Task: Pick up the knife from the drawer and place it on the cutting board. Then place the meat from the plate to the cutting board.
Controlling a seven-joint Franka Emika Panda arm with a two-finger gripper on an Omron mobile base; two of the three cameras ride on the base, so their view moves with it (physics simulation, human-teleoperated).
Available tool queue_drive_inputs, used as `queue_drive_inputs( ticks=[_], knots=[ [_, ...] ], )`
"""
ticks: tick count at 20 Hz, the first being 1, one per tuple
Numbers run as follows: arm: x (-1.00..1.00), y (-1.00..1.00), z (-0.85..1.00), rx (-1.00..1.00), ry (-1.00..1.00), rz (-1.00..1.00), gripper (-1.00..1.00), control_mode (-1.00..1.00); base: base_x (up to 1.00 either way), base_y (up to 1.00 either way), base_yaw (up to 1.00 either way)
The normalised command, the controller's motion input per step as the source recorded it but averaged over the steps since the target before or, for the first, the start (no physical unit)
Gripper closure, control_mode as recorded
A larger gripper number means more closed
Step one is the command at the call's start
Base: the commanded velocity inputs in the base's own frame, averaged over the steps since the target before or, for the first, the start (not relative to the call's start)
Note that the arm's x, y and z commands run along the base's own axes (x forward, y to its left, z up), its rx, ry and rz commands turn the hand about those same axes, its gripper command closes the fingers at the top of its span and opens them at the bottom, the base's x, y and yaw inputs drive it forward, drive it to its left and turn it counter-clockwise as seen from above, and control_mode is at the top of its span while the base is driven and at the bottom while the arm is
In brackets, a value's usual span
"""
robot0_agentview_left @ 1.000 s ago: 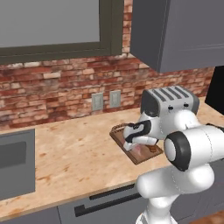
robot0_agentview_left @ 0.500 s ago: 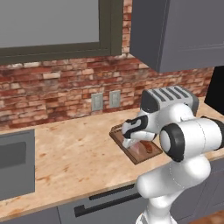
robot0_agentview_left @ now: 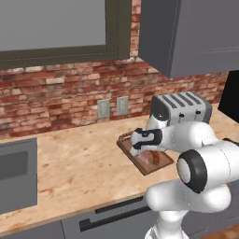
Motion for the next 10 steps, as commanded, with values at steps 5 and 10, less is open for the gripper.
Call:
queue_drive_inputs(
  ticks=[5, 10],
  knots=[
    [-0.41, 0.00, 0.63, 0.00, -0.32, -0.11, -1.00, -1.00, 0.00, 0.00, 0.00],
    [-0.72, -0.02, 0.76, 0.00, -0.23, -0.16, -1.00, -1.00, 0.00, 0.00, 0.00]
  ],
)
